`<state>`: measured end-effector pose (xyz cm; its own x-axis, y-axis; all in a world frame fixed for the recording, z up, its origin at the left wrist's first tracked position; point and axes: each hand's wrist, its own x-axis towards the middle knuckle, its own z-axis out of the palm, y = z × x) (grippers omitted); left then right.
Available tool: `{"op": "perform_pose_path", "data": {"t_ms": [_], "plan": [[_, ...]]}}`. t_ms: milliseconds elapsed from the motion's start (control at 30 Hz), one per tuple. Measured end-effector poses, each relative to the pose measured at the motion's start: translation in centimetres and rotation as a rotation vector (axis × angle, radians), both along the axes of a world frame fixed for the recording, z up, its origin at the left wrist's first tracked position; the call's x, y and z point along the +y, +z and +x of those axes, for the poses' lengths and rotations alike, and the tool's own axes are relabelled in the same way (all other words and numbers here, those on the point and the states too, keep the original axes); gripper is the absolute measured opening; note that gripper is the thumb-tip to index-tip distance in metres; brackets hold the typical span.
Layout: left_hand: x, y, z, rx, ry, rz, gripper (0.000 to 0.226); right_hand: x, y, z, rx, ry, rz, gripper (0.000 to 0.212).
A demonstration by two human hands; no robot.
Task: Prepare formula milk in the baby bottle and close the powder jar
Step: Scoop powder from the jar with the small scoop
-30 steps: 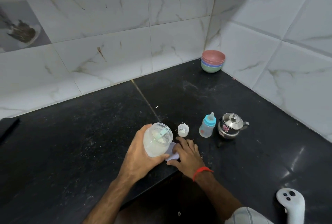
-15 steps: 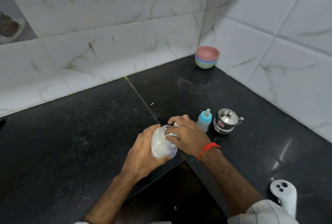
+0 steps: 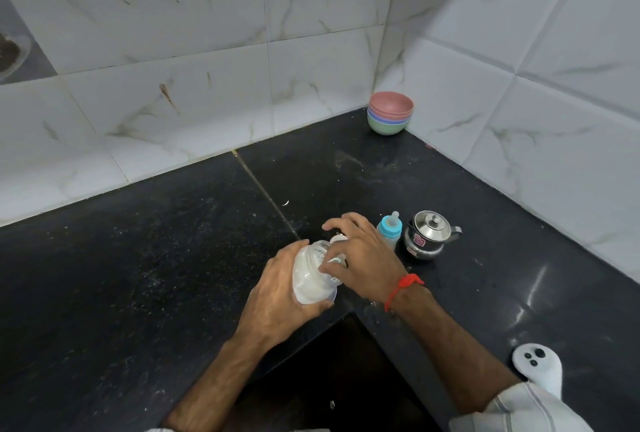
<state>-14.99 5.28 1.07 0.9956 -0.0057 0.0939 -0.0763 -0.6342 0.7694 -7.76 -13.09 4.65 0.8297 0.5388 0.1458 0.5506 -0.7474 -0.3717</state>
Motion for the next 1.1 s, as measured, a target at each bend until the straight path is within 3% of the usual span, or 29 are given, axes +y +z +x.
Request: {"op": "perform_pose_path", "data": {"t_ms": [133, 233, 400, 467, 533, 600, 900, 1100], "plan": [[0.3, -0.1, 0.3, 0.008, 0.02, -0.002, 0.103, -0.4, 0.3, 0.6, 0.394, -0.32, 0.455, 0.01], [0.6, -0.3, 0.8, 0.024, 0.033, -0.026, 0.102, -0.9, 0.0, 0.6, 0.55, -0.41, 0.64, 0.015], [0.6, -0.7, 1.3, 0.037, 0.06, -0.07, 0.101, -1.3, 0.4, 0.3, 0.604, -0.418, 0.697, 0.017], [0.5, -0.8, 1.5, 0.035, 0.059, -0.073, 0.098, -1.3, 0.7, 0.2, 0.503, -0.414, 0.69, 0.017], [0.4, -0.8, 1.7, 0.043, 0.06, -0.075, 0.1, -1.3, 0.5, 0.3, 0.33, -0.372, 0.549, 0.016], [0.2, -0.9, 1.9, 0.054, 0.059, -0.07, 0.105, -1.2, 0.1, 0.4, 0.313, -0.364, 0.444, 0.016], [0.0, -0.9, 2.3, 0.045, 0.046, -0.079, 0.1, -2.2, 0.1, 1.0, 0.702, -0.46, 0.779, 0.014], [0.4, -1.3, 2.3, 0.028, 0.074, -0.089, 0.105, -2.1, -0.3, 0.8, 1.05, -0.579, 1.116, 0.012]]}}
